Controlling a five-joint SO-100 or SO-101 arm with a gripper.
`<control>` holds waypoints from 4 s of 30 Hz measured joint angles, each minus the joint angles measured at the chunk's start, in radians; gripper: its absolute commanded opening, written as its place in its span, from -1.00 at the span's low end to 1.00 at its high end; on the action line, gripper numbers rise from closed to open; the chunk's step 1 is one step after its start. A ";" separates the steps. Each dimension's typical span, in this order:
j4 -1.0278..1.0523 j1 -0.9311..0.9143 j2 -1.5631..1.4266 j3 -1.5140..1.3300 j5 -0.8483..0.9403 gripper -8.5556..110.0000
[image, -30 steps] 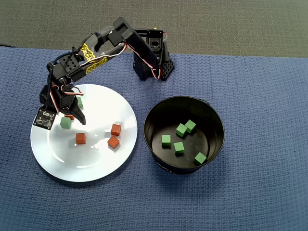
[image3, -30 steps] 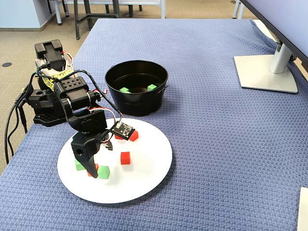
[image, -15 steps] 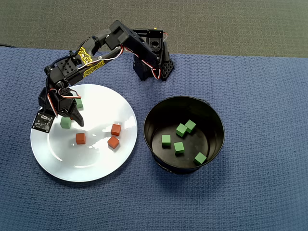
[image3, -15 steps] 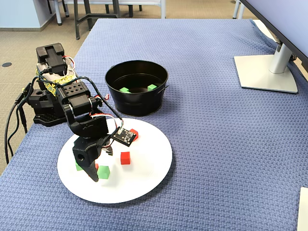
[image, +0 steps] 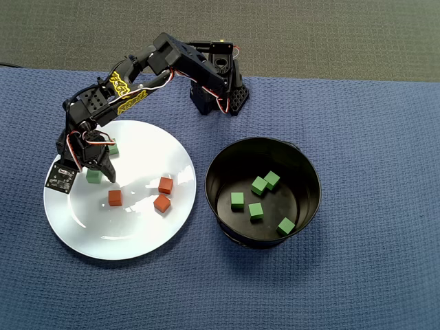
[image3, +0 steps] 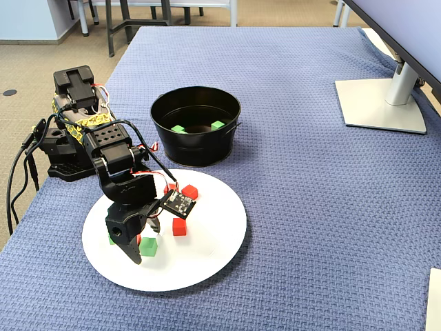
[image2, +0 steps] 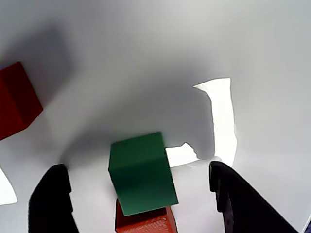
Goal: Pick up the green cubes from the white plate and place them in the black recipient
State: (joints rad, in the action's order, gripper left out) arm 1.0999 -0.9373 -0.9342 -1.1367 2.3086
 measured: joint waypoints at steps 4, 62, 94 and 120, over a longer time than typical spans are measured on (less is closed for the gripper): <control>-0.011 0.000 0.000 0.002 -0.011 -0.51; 0.166 0.991 -1.210 -0.578 -1.829 -0.86; 0.534 0.561 -0.920 -0.314 -2.083 -0.34; 0.321 0.077 -0.541 -0.472 -1.178 -0.38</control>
State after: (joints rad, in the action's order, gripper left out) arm 1.4205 -0.8606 -1.4757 -1.6091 1.1305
